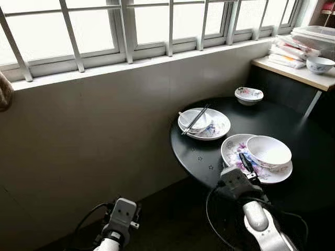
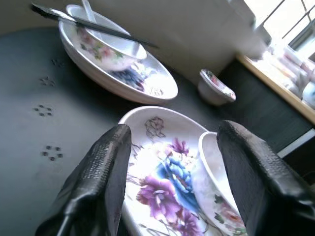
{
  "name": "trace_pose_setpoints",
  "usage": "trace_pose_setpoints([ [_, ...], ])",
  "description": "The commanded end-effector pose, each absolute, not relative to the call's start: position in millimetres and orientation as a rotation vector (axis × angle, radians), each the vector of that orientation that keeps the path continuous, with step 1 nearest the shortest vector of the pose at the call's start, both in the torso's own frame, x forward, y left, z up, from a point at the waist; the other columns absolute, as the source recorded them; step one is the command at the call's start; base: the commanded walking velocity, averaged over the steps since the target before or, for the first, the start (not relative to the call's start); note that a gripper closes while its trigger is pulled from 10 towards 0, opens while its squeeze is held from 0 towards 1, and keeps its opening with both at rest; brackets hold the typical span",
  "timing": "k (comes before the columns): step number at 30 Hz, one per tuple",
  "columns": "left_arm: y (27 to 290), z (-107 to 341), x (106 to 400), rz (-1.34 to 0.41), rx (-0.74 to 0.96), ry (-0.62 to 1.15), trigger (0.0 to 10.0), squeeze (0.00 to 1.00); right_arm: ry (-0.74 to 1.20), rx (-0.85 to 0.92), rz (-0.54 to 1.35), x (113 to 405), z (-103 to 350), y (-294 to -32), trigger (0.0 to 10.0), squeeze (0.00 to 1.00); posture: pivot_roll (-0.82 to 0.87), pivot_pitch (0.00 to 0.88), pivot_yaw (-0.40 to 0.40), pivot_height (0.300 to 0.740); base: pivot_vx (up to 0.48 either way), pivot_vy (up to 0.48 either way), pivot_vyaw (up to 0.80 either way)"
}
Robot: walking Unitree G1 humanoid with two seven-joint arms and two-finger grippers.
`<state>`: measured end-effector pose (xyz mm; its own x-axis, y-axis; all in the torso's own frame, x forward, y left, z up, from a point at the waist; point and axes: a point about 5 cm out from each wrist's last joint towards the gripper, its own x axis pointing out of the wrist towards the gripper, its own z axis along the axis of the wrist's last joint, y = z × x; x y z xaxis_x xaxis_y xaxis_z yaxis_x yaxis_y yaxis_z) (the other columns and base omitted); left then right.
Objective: Kitchen organization
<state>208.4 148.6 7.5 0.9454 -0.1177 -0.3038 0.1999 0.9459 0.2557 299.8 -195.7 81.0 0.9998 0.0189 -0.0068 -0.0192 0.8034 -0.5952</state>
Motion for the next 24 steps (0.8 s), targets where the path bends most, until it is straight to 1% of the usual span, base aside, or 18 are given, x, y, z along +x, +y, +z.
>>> trace_pose_setpoints([
  [1, 148.6, 8.4, 210.7, -0.163, 0.286, 0.288, 10.0, 0.0, 0.048, -0.612, -0.002, 314.2, 91.6, -216.4, 10.0, 0.0, -0.04, 0.0, 0.009, 0.74, 0.0, 0.0, 0.0],
  [2, 148.6, 8.4, 210.7, -0.163, 0.286, 0.288, 10.0, 0.0, 0.048, -0.612, -0.002, 314.2, 91.6, -216.4, 10.0, 0.0, -0.04, 0.0, 0.009, 0.74, 0.0, 0.0, 0.0],
  [4, 148.4, 8.2, 211.1, -0.164, 0.284, 0.288, 10.0, 0.0, 0.069, -0.59, -0.025, 321.3, 97.5, -226.2, 10.0, 0.0, -0.04, 0.0, 0.008, 0.74, 0.0, 0.0, 0.0],
  [6, 148.3, 8.2, 211.4, -0.165, 0.284, 0.288, 10.0, 0.0, 0.088, -0.551, -0.065, 330.5, 108.0, -242.1, 10.0, 0.0, -0.04, 0.0, 0.006, 0.74, 0.0, 0.0, 0.0],
  [8, 148.5, 8.3, 211.6, -0.164, 0.284, 0.288, 10.0, 0.0, 0.094, -0.538, -0.069, 333.1, 111.3, -246.3, 10.0, 0.0, -0.04, 0.0, 0.005, 0.74, 0.0, 0.0, 0.0],
  [9, 148.5, 8.3, 211.6, -0.164, 0.284, 0.288, 10.0, 0.0, 0.114, -0.513, -0.063, 334.4, 111.2, -248.0, 10.0, 0.0, -0.04, 0.0, 0.005, 0.74, 0.0, 0.0, 0.0],
  [10, 148.6, 8.3, 211.6, -0.163, 0.283, 0.288, 10.0, 0.0, 0.159, -0.45, -0.044, 336.8, 108.8, -250.3, 10.0, 0.0, -0.04, 0.0, 0.005, 0.74, 0.0, 0.0, 0.0],
  [12, 148.6, 8.3, 211.5, -0.162, 0.282, 0.288, 10.0, 0.0, 0.173, -0.409, -0.038, 338.6, 109.5, -251.9, 10.0, 0.0, -0.03, 0.0, 0.004, 0.74, 0.0, 0.0, 0.0],
  [18, 148.6, 8.3, 211.6, -0.164, 0.282, 0.29, 10.0, 0.0, 0.221, -0.363, -0.002, 345.2, 112.0, -253.8, 10.0, 0.0, -0.03, 0.0, 0.007, 0.74, 0.0, 0.0, 0.0],
  [21, 148.5, 8.2, 211.5, -0.165, 0.282, 0.29, 10.0, 0.0, 0.243, -0.344, -0.013, 348.0, 114.4, -258.6, 10.0, 0.0, -0.03, 0.0, 0.006, 0.74, 0.0, 0.0, 0.0],
  [22, 148.4, 8.2, 211.3, -0.165, 0.281, 0.29, 10.0, 0.0, 0.265, -0.369, -0.057, 349.6, 117.6, -267.4, 10.0, 0.0, -0.03, 0.0, 0.006, 0.74, 0.0, 0.0, 0.0],
  [24, 148.4, 8.3, 211.2, -0.166, 0.28, 0.29, 10.0, 0.0, 0.27, -0.384, -0.078, 351.1, 121.2, -273.8, 10.0, 0.0, -0.03, 0.0, 0.005, 0.74, 0.0, 0.0, 0.0],
])
